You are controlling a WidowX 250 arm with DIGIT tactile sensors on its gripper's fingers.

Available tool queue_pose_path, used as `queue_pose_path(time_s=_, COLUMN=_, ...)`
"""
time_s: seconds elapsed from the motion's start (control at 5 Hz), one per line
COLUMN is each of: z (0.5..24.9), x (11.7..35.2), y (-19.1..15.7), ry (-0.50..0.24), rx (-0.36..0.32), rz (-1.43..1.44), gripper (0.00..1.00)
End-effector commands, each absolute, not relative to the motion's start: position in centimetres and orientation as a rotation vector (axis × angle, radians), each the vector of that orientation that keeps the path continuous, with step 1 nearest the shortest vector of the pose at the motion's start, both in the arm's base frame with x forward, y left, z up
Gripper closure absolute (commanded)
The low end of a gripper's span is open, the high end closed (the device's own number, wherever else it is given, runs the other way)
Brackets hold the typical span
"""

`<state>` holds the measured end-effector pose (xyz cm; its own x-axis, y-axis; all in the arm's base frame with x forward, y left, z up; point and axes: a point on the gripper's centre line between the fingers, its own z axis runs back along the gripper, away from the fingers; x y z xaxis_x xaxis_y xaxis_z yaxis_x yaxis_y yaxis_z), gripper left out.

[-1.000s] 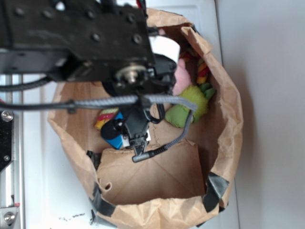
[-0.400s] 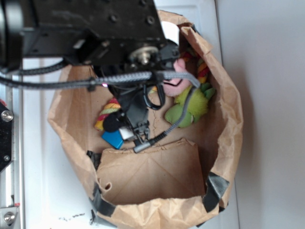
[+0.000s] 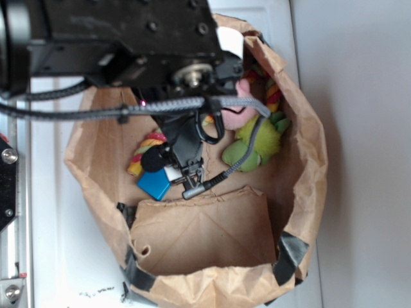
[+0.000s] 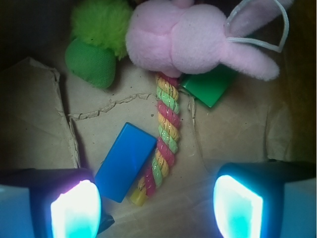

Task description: Grab the multicolored rope.

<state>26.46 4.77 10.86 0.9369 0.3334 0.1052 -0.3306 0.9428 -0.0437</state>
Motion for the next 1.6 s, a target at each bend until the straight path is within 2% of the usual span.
queue_pose_path(time_s=0.0, z=12.1, x=26.6, y=5.0, ry=-0.152, rx=-0.024, rz=0.341, gripper=0.00)
queue_pose_path(time_s=0.4, z=12.1, x=26.6, y=5.0, ry=-0.152, rx=-0.024, rz=0.341, gripper=0.00)
queue_pose_path(time_s=0.6, z=10.8, x=28.0, y=6.1, ry=-0.232, rx=-0.056, rz=0.370, gripper=0.00)
queue_pose_path(time_s=0.8, z=10.3, x=28.8, y=6.4, ry=-0.285, rx=-0.042, rz=0.382, gripper=0.00)
queue_pose_path(time_s=1.0, z=9.6, x=29.1, y=6.4, ry=-0.302, rx=-0.021, rz=0.355, gripper=0.00)
queue_pose_path(time_s=1.4, z=8.6, x=30.0, y=7.4, ry=-0.293, rx=0.012, rz=0.404, gripper=0.00)
